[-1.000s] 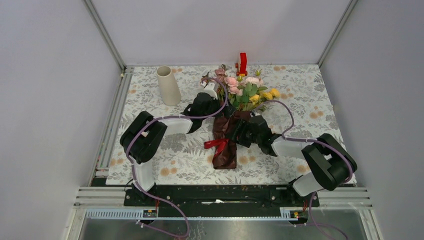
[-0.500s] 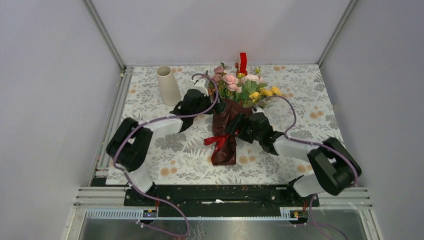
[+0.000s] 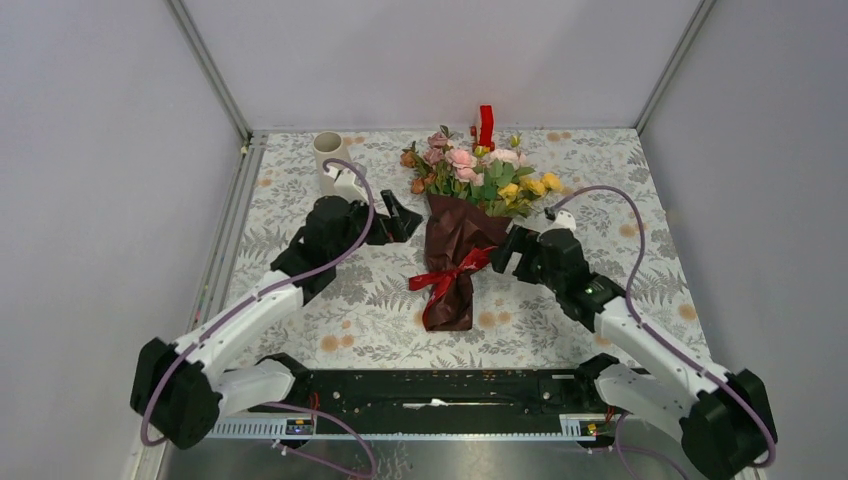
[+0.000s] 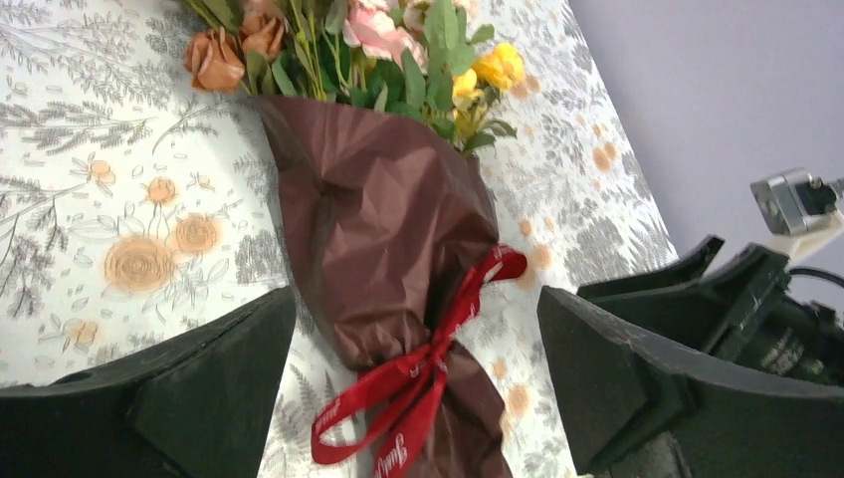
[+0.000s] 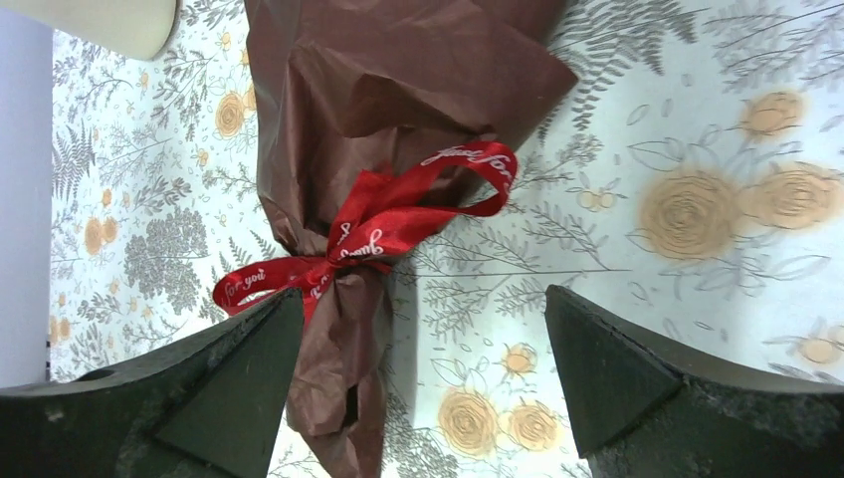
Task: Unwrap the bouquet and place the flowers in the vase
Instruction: Adjust the fake flower at the center of the board.
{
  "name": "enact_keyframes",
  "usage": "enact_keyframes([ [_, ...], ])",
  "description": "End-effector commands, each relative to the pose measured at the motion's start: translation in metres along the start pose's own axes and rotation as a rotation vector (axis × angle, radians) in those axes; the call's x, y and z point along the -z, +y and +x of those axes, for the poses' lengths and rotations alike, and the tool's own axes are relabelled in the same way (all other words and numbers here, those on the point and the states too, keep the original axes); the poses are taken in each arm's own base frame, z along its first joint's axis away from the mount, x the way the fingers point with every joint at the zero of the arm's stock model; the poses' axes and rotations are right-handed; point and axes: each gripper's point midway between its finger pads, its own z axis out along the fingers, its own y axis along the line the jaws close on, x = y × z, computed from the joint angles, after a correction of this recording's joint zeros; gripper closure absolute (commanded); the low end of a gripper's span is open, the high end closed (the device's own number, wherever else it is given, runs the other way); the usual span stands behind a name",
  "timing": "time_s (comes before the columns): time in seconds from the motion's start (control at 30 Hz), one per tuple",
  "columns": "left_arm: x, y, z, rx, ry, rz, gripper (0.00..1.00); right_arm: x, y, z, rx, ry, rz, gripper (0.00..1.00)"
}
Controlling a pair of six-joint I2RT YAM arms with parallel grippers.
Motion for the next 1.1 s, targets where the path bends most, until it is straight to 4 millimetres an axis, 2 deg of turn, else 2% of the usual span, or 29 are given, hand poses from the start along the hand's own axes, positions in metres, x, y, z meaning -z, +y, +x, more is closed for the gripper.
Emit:
enact_keyframes([
  [0.0,0.033,-0.013,0.005,0.006,0.122,0.035,0.01,0.025,-0.022,-0.002,0.061,0.009,0.062,0.03],
  [0.17,0.065,-0.031,0.007,-0.093,0.254,0.105,0.01,0.038,-0.012,0.009,0.021,0.071,-0.057,0.07],
  [0.27,0.074,-0.031,0.007,-0.169,0.315,0.128,0.01,0.038,-0.006,0.013,-0.018,0.088,-0.117,0.11],
  [0.37,0.067,-0.025,0.005,-0.189,0.297,0.136,0.01,0.033,0.002,0.018,-0.075,0.112,-0.165,0.15],
  [0.5,0.057,-0.007,0.014,-0.157,0.319,0.117,0.01,0.026,0.017,0.018,-0.098,0.147,-0.227,0.22],
  [0.6,0.058,-0.005,0.005,-0.174,0.314,0.113,0.01,0.019,0.031,0.017,-0.123,0.169,-0.281,0.27],
  [0.73,0.063,0.003,-0.008,-0.23,0.271,0.057,0.01,0.008,0.042,0.016,-0.046,0.192,-0.224,0.33],
  [0.83,0.069,0.011,-0.006,-0.242,0.258,0.021,0.01,0.001,0.05,0.002,0.037,0.164,-0.186,0.37],
  [0.9,0.072,0.013,-0.004,-0.239,0.252,0.013,0.01,-0.008,0.045,-0.006,0.087,0.156,-0.126,0.4],
  [1.07,0.074,0.007,0.0,-0.21,0.254,0.046,0.01,-0.028,0.048,-0.015,0.151,0.196,-0.051,0.44],
])
